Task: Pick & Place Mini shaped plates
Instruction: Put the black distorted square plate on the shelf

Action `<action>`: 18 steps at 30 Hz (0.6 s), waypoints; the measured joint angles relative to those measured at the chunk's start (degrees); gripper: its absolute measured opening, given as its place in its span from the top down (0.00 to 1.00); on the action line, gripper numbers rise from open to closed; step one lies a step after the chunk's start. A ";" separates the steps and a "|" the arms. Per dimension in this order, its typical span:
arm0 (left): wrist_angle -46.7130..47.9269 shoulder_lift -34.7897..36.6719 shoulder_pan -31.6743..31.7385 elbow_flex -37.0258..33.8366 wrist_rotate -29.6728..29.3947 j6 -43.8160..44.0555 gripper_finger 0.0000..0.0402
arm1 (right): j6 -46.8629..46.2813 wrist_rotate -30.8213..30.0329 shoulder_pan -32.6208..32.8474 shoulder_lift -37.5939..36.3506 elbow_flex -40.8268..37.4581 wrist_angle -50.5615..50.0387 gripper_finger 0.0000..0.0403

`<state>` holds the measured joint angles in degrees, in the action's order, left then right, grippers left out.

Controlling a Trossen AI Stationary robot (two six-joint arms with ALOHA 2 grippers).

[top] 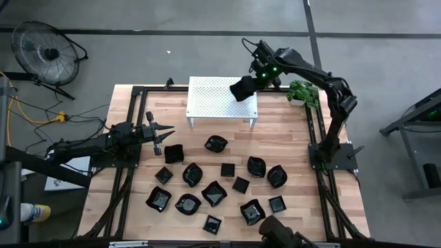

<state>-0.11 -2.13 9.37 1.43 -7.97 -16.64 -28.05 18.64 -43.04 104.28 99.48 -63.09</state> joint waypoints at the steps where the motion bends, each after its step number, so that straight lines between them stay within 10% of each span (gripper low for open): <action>1: 0.02 0.00 -0.02 0.00 0.00 0.00 0.82 | 0.02 -0.13 0.23 0.03 0.00 0.04 1.00; 18: 0.00 0.02 -0.01 0.00 0.00 0.00 0.82 | 1.05 -1.55 1.21 0.90 0.00 -0.99 0.99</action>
<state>-0.11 -2.11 9.35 1.43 -7.97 -16.64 -27.00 17.08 -41.82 105.19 99.48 -64.07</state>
